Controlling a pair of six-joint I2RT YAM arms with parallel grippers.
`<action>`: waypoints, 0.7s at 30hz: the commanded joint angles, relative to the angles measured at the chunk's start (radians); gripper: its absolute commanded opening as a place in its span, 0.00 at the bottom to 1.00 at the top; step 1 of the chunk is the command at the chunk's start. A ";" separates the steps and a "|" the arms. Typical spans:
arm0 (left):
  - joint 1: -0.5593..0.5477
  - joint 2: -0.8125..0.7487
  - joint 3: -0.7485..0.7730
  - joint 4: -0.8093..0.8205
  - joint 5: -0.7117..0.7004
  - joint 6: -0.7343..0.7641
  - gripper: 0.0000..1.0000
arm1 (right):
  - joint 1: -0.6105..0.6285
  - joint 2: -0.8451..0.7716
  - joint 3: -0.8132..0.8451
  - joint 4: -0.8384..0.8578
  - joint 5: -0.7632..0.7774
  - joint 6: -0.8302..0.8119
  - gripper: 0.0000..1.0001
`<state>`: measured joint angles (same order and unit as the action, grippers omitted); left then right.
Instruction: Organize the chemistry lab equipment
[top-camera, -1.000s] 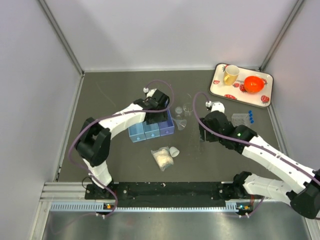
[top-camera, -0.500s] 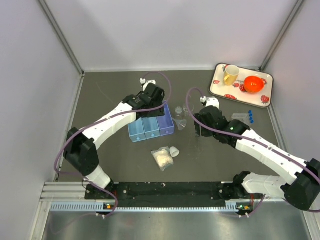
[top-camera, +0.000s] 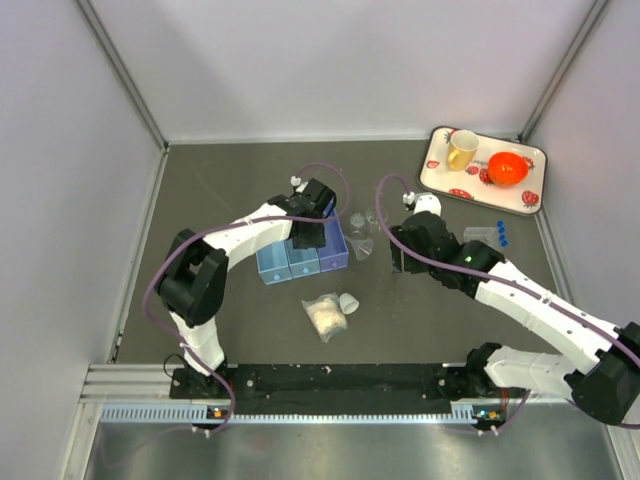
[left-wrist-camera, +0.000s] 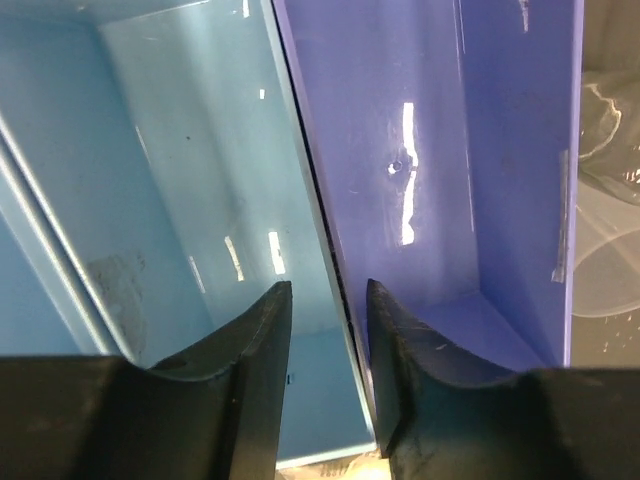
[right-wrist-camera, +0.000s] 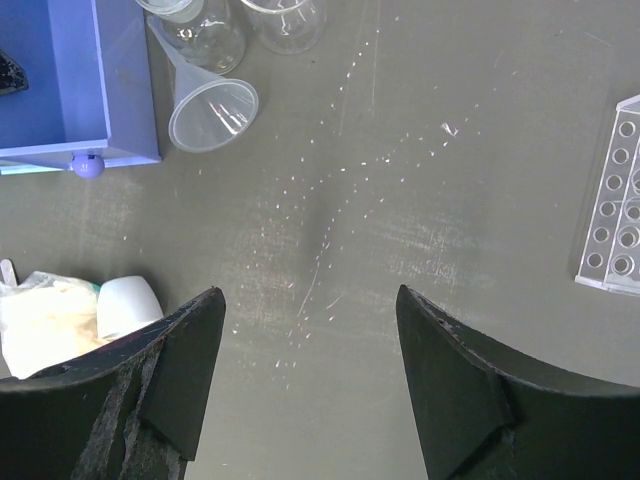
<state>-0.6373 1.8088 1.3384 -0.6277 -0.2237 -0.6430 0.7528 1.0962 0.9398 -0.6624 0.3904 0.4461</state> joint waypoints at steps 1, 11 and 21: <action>0.004 0.023 0.001 0.046 0.006 0.028 0.34 | 0.013 -0.019 0.008 0.032 -0.002 -0.006 0.70; 0.013 0.007 -0.002 0.010 -0.002 0.121 0.00 | 0.013 -0.050 -0.018 0.060 -0.022 0.002 0.70; 0.014 -0.037 -0.007 -0.038 -0.072 0.325 0.00 | 0.013 -0.107 -0.056 0.067 -0.033 -0.009 0.70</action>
<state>-0.6281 1.8313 1.3384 -0.6231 -0.2340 -0.4362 0.7528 1.0332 0.8917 -0.6281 0.3645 0.4458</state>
